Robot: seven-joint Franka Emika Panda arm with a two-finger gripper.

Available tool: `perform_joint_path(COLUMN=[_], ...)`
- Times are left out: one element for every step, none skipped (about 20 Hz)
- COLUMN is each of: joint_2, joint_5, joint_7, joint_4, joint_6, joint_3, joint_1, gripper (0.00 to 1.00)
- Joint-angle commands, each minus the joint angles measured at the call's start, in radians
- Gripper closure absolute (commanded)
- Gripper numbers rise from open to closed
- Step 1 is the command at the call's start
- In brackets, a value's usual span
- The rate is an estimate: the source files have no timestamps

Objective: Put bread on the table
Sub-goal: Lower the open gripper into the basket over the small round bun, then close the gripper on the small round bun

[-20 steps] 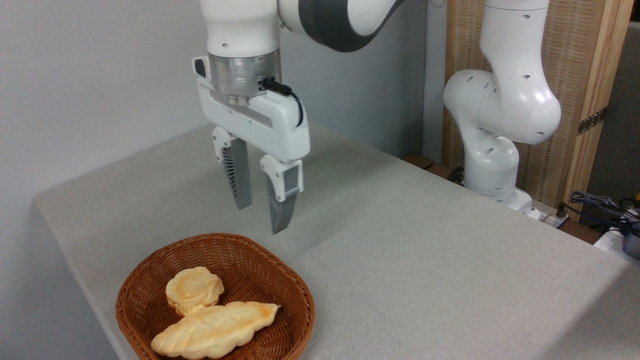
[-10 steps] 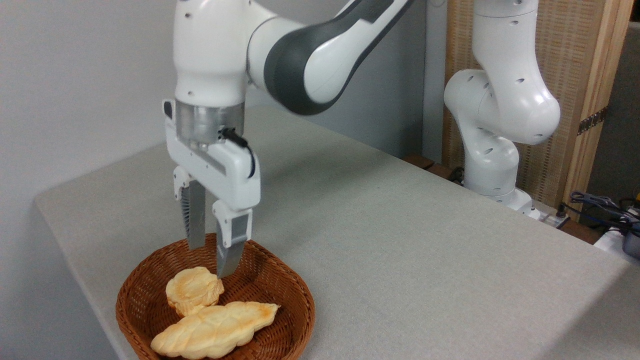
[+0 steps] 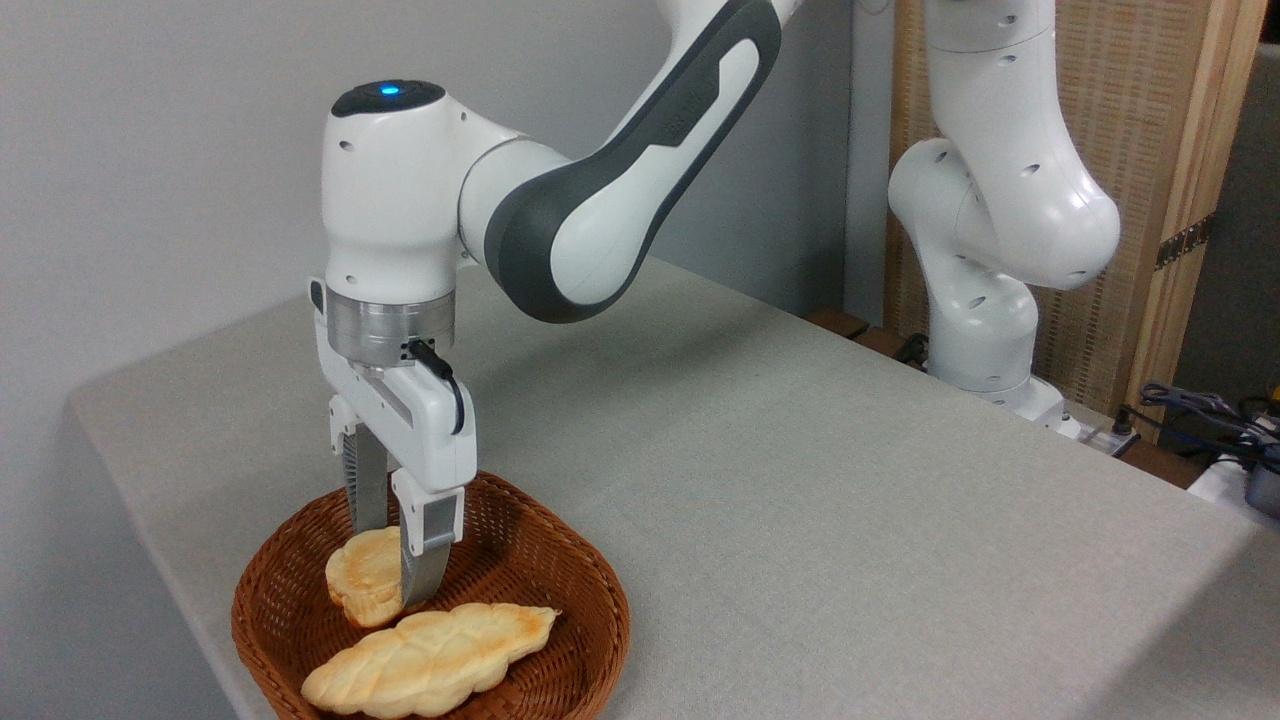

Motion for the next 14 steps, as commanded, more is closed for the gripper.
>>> perform_joint_path(joint_2=[0.007,0.007,0.007,0.006,0.006,0.006,0.006,0.006,0.004,-0.001,-0.004,-0.008,-0.025,-0.037], joint_5=[0.015,0.017,0.017,0.017,0.017,0.017,0.017,0.017,0.017,0.017,0.017,0.017,0.015,0.014], joint_7=[-0.011,-0.007,-0.005,-0.005,-0.005,-0.005,-0.005,-0.007,-0.007,-0.005,-0.005,-0.007,-0.011,-0.019], joint_4=[0.008,0.008,0.008,0.008,0.008,0.007,0.007,0.007,0.007,0.007,0.007,0.007,0.007,0.005], joint_6=[0.018,0.018,0.018,0.018,0.017,0.017,0.015,0.015,0.014,0.014,0.012,0.009,0.006,-0.011], joint_3=[-0.001,-0.003,-0.003,-0.003,-0.003,-0.003,-0.003,-0.001,-0.003,-0.003,-0.003,-0.003,-0.001,-0.001], joint_1=[0.001,0.001,0.001,0.001,0.001,0.001,0.003,0.003,0.003,0.004,0.004,0.006,0.006,0.006], gripper=[0.15,0.32,0.53,0.61,0.61,0.61,0.61,0.61,0.6,0.6,0.6,0.6,0.59,0.53])
